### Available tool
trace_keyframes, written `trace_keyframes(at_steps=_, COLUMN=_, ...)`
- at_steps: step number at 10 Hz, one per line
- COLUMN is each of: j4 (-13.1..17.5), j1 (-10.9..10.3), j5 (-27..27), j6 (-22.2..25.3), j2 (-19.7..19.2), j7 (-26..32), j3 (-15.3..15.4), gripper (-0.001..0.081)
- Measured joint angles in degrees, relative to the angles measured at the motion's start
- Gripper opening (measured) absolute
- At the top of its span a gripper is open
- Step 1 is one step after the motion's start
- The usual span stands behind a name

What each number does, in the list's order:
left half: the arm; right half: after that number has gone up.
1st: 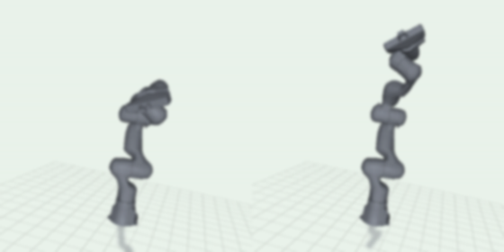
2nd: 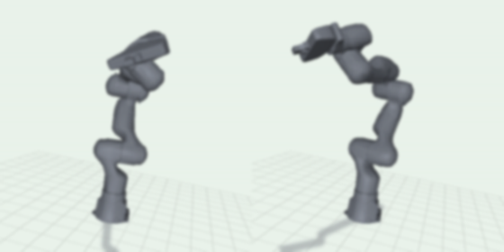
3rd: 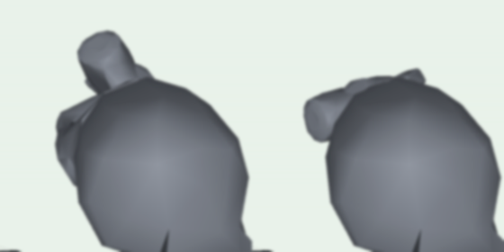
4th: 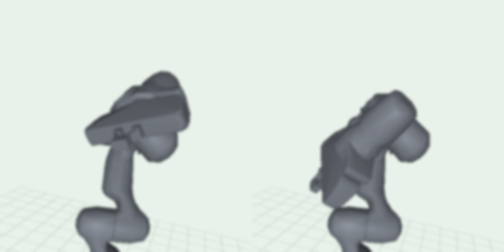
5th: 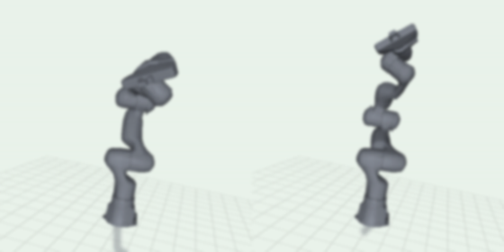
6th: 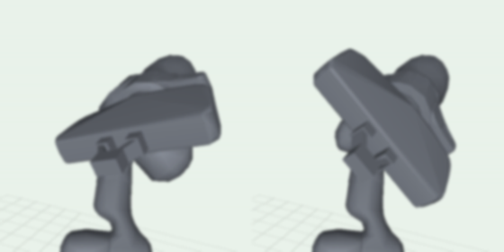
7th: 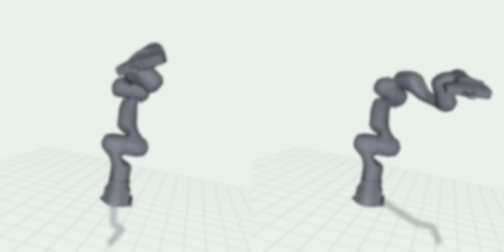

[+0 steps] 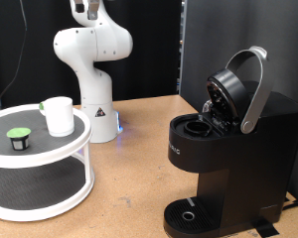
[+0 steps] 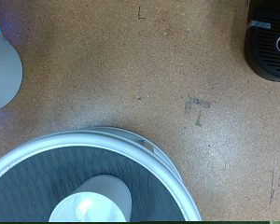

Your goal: Make a cup of coffee with the keurig machine

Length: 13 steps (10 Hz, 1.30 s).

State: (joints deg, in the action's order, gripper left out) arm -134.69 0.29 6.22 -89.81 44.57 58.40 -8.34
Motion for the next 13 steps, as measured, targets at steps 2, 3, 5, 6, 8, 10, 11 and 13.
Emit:
trace_keyframes(at_steps=2, j4=-0.16, j1=0.0, j5=-0.48, j6=-0.03, j2=0.0, j7=0.02, j3=-0.43, gripper=0.0805)
trace_keyframes(at_steps=3, j4=-0.24, j1=0.01, j5=-0.55, j6=-0.06, j2=0.0, j7=0.84, j3=-1.57, gripper=0.0805)
trace_keyframes(at_steps=5, j4=-0.31, j1=0.43, j5=0.44, j6=-0.57, j2=-0.26, j7=3.26, j3=-4.98, gripper=0.0805)
trace_keyframes(at_steps=6, j4=-0.57, j1=0.79, j5=1.74, j6=-1.63, j2=-0.59, j7=5.25, j3=-6.84, gripper=0.0805)
trace_keyframes(at_steps=8, j4=-2.22, j1=1.63, j5=4.58, j6=-5.08, j2=-1.28, j7=7.78, j3=-10.15, gripper=0.0805)
trace_keyframes(at_steps=10, j4=-3.12, j1=2.25, j5=7.1, j6=-7.69, j2=-2.8, j7=9.1, j3=-12.8, gripper=0.0805)
trace_keyframes(at_steps=11, j4=-3.18, j1=2.28, j5=7.54, j6=-8.27, j2=-3.54, j7=9.6, j3=-13.39, gripper=0.0805)
trace_keyframes(at_steps=13, j4=-3.18, j1=2.25, j5=7.03, j6=-8.26, j2=-3.52, j7=9.67, j3=-13.56, gripper=0.0805)
